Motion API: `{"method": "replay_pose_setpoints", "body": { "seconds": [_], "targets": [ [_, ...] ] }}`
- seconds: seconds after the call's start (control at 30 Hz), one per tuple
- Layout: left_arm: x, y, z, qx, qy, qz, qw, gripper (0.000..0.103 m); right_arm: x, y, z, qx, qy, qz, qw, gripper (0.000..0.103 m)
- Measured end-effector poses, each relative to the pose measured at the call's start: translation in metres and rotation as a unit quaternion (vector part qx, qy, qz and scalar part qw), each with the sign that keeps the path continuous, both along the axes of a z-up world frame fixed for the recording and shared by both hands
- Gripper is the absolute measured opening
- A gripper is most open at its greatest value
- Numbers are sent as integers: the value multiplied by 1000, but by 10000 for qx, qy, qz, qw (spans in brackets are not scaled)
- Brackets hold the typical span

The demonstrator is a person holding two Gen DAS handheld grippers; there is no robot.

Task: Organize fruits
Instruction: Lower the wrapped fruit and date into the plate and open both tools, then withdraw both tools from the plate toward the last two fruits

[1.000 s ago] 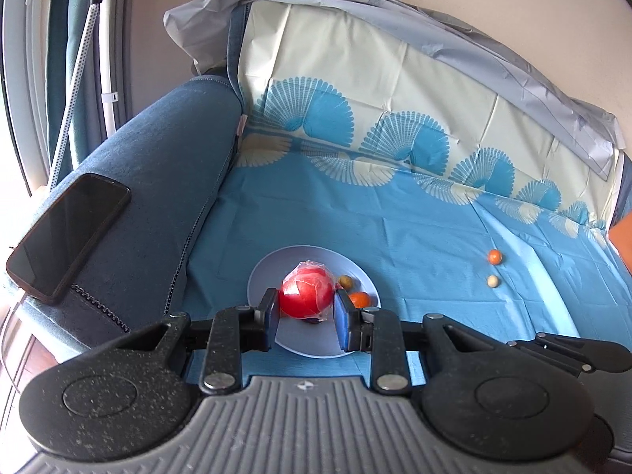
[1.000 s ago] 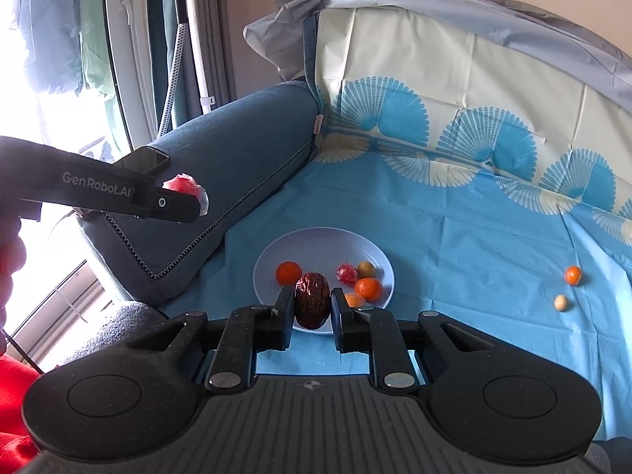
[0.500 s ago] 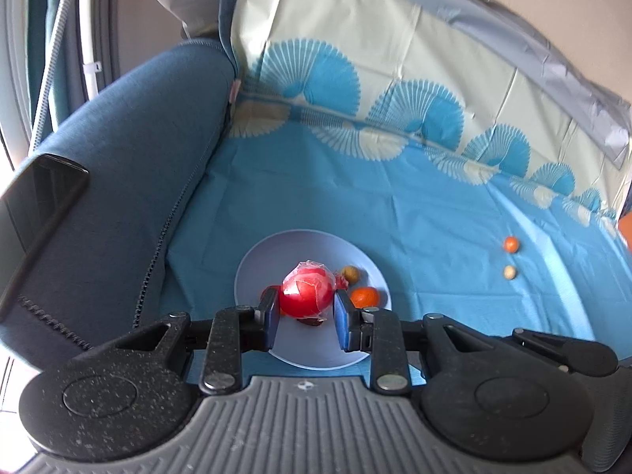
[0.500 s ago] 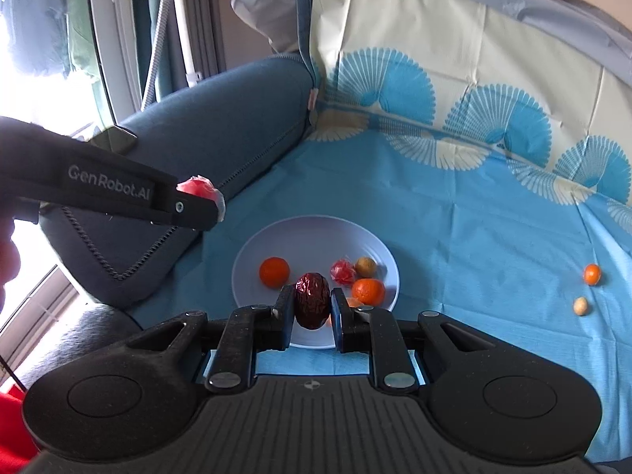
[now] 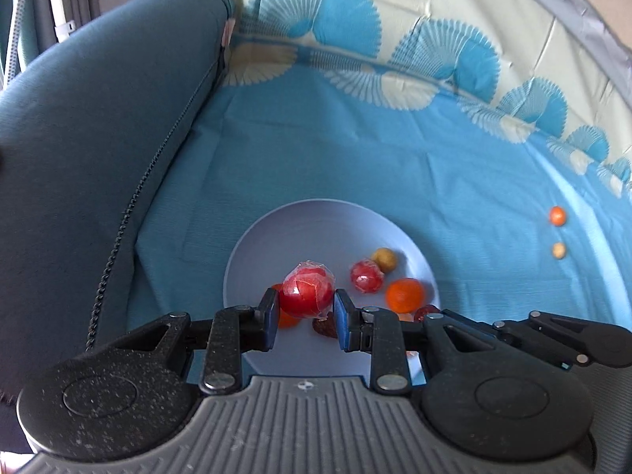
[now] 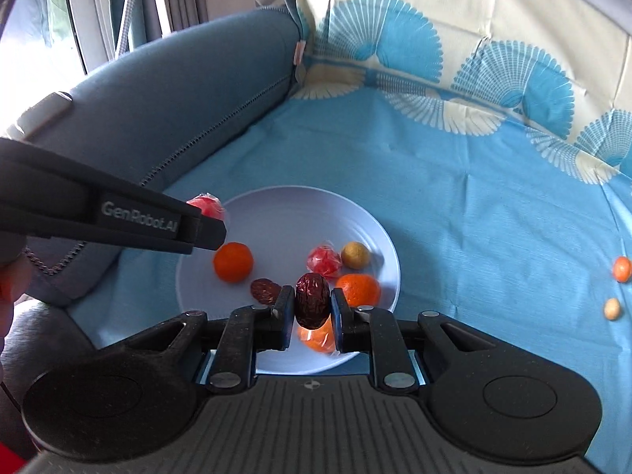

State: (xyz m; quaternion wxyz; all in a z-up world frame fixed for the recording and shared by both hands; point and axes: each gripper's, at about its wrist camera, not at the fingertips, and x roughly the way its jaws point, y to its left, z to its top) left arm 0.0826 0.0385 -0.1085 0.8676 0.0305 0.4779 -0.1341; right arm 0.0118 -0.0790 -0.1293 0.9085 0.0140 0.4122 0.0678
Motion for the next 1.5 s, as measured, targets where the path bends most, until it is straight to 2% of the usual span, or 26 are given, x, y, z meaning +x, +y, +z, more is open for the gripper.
{"method": "replay_pose_setpoints", "body": {
  "seconds": [0.13, 0.2, 0.23, 0.27, 0.3, 0.33, 0.4, 0.5, 0.7, 0.83, 1.1, 1.3, 1.5],
  "targets": [
    [16, -3, -12, 133, 18, -31, 9999, 34, 16, -1, -15, 8, 147, -24, 9999, 20],
    [21, -4, -14, 170, -91, -92, 9998, 55, 24, -2, -20, 91, 236, 14, 9997, 21],
    [24, -4, -13, 212, -126, -88, 9997, 84, 27, -2, -21, 140, 249, 36, 9996, 23],
    [24, -3, -10, 237, -223, -54, 9995, 102, 29, -2, -20, 144, 266, 58, 9995, 34],
    [22, -1, -5, 211, -405, -17, 9990, 103, 31, -2, -18, 132, 235, 54, 9996, 51],
    [17, 2, 2, 169, -606, -3, 9980, 103, 30, -2, -15, 109, 176, 35, 9998, 60],
    [9, 5, 11, 223, -704, -81, 9972, 103, 24, -2, -7, 34, 111, 1, 9999, 81],
    [-11, 11, 19, 395, -681, -114, 9968, 103, 2, -5, 5, -17, 123, 49, 9999, 95],
    [-70, 35, 30, 387, -350, 112, 9986, 103, -59, -5, 23, 4, 436, 64, 9990, 98],
    [-105, 51, 41, 208, -299, 344, 9987, 103, -92, 0, 38, 2, 410, -98, 9991, 100],
    [-150, 58, 75, 102, -877, 328, 9956, 103, -139, 12, 74, -228, -285, -113, 9993, 102],
    [-175, 62, 96, -205, -996, 379, 9941, 103, -168, 18, 90, -401, -612, -114, 9973, 102],
    [-195, 60, 111, -92, -1329, 364, 9904, 103, -186, 18, 103, -436, -904, -187, 9948, 102]
  ]
}}
